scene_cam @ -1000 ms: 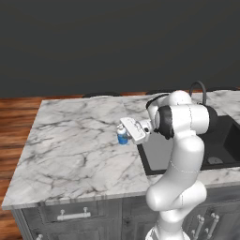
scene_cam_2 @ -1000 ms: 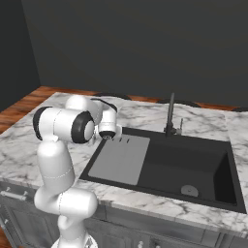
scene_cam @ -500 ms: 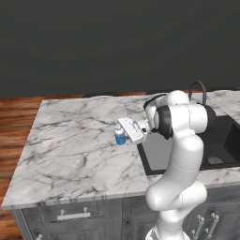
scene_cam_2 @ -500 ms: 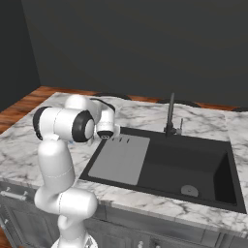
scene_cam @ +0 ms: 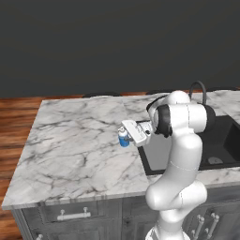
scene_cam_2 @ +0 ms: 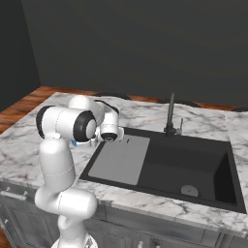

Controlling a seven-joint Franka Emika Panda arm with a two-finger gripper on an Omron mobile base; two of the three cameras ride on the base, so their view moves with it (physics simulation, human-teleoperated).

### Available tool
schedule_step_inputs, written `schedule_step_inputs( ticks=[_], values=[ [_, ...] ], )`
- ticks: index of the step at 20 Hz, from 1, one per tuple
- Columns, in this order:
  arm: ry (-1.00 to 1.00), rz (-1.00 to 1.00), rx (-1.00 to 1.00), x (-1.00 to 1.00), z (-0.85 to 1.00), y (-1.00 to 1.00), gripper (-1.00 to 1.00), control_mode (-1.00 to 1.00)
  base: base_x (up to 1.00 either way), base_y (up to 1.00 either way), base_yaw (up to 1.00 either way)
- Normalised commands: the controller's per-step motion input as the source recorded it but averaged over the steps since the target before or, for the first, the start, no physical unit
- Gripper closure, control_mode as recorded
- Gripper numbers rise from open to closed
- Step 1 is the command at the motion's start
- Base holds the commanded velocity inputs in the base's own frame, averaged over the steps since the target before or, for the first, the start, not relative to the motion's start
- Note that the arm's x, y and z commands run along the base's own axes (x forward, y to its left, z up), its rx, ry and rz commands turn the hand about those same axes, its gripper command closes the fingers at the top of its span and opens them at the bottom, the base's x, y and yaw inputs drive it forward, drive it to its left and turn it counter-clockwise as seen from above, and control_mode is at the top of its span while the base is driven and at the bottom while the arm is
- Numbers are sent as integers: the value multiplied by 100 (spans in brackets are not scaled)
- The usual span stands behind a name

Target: Restock the sink supplies by placing the sponge and soap dispenser on the counter and next to the sink. Make sure the soap dispenser is upright.

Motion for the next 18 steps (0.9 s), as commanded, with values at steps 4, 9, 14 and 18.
schedule_step_inputs(
  ticks=[4, 9, 14, 18],
  values=[
    [0, 0, 0, 0, -6, -21, 100, -100, 0, 0, 0],
    [0, 0, 0, 9, -9, -11, 100, -100, 0, 0, 0],
    [2, 0, 0, 22, -18, -12, 100, -100, 0, 0, 0],
    [1, 0, 0, 20, -24, -10, 100, -100, 0, 0, 0]
  ],
)
